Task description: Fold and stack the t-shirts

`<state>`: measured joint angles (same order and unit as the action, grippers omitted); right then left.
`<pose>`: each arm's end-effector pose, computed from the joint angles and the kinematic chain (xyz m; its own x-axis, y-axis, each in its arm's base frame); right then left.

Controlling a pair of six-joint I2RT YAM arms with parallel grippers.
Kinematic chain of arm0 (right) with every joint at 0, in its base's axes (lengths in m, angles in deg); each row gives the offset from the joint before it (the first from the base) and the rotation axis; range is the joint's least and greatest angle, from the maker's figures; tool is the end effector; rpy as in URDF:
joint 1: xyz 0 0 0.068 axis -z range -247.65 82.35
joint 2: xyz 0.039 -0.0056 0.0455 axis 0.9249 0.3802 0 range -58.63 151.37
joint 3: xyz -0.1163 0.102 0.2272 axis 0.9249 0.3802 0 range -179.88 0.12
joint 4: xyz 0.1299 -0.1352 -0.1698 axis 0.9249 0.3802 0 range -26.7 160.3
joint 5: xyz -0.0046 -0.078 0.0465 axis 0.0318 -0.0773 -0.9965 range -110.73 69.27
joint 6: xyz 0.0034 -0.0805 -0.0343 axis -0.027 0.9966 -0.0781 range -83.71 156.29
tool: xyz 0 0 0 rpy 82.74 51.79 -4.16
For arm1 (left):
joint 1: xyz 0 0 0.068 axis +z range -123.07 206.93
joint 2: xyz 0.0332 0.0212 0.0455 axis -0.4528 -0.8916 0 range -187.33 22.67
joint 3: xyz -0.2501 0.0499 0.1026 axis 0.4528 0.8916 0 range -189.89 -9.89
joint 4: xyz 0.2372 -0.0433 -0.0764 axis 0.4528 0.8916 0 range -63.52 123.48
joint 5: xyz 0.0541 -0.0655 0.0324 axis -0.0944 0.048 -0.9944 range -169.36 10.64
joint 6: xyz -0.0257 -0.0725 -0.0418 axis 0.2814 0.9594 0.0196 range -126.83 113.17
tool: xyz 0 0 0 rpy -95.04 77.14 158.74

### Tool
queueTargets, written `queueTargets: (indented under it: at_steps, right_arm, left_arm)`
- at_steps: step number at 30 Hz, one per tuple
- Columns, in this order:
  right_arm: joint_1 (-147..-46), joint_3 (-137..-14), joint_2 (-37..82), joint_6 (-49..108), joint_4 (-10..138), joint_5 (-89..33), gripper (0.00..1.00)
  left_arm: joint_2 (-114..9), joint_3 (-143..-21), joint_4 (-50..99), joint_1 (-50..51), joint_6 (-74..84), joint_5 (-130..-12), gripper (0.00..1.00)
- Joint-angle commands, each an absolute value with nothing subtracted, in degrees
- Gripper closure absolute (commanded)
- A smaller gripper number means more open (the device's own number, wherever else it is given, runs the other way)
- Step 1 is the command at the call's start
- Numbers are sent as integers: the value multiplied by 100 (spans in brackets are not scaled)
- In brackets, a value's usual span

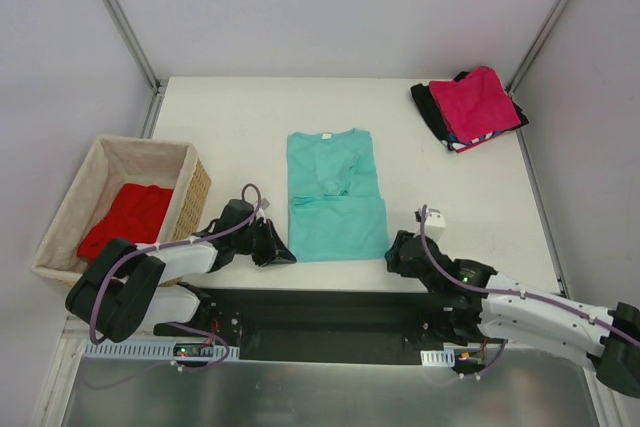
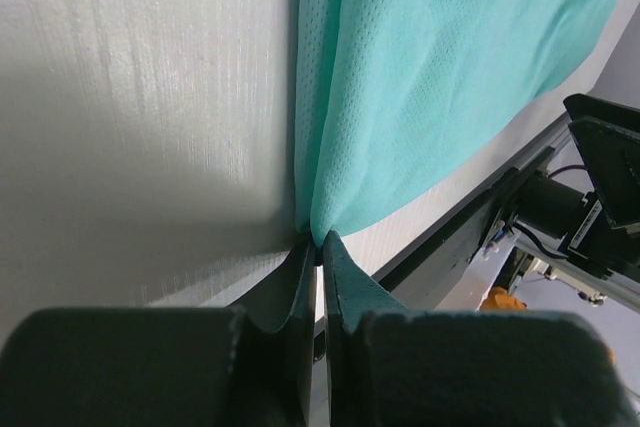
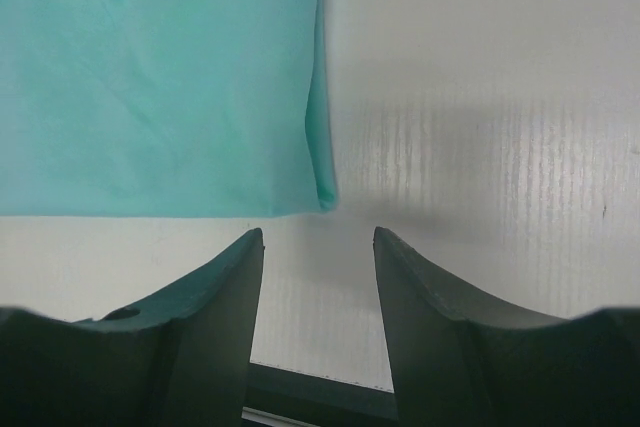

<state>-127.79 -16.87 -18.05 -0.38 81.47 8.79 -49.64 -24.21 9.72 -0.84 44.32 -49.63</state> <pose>0.1147 0.1229 0.1529 -0.6074 -0.0142 -0.7943 -0.2605 0.9481 0.1823 0.1780 -0.1371 0.1056 -0.9379 -0.2706 -0.2171 0.0065 0.6121 -0.7908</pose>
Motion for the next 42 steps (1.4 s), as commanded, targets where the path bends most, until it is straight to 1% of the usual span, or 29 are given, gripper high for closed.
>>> queueTargets:
  at_steps: [1,4,8,12,16,19,20,21,24,31,42]
  right_arm:
    - [-12786,-1517,-2355,-186,7745,959,48]
    - [-12751,-1201,-2768,-107,7438,802,48]
    - [-12348,-1060,-2822,-45,7165,240,47]
    - [-11926,-1103,-2577,-10,6919,-734,46]
    - [-11363,-1481,-2093,113,6875,-1693,46]
    - [-10819,-1631,-1917,166,6778,-2431,45]
    - [-10400,-1666,-1760,210,6778,-2625,45]
    - [-10195,-1727,-1645,271,6778,-3018,45]
    - [-9649,-1789,-1337,473,6787,-3425,45]
    - [-9122,-1562,-906,509,6498,-3997,45]
    - [-9103,-1218,-554,421,6014,-4086,45]
  left_arm:
    - [-4984,-2456,1312,-102,4142,-5326,99]
    - [-5028,-2491,1268,-102,4150,-5282,99]
    - [-5054,-2535,1241,-102,4168,-5229,99]
    - [-5072,-2544,1241,-102,4168,-5186,99]
    - [-5089,-2544,1215,-102,4159,-5177,98]
    - [-5133,-2544,1162,-102,4177,-5115,98]
    - [-5142,-2544,1154,-102,4177,-5098,98]
    - [-5159,-2527,1136,-102,4177,-5089,98]
    - [-5168,-2527,1118,-102,4168,-5071,98]
    - [-5203,-2535,1101,-102,4177,-5071,98]
    - [-5362,-2588,1048,-102,4186,-5054,98]
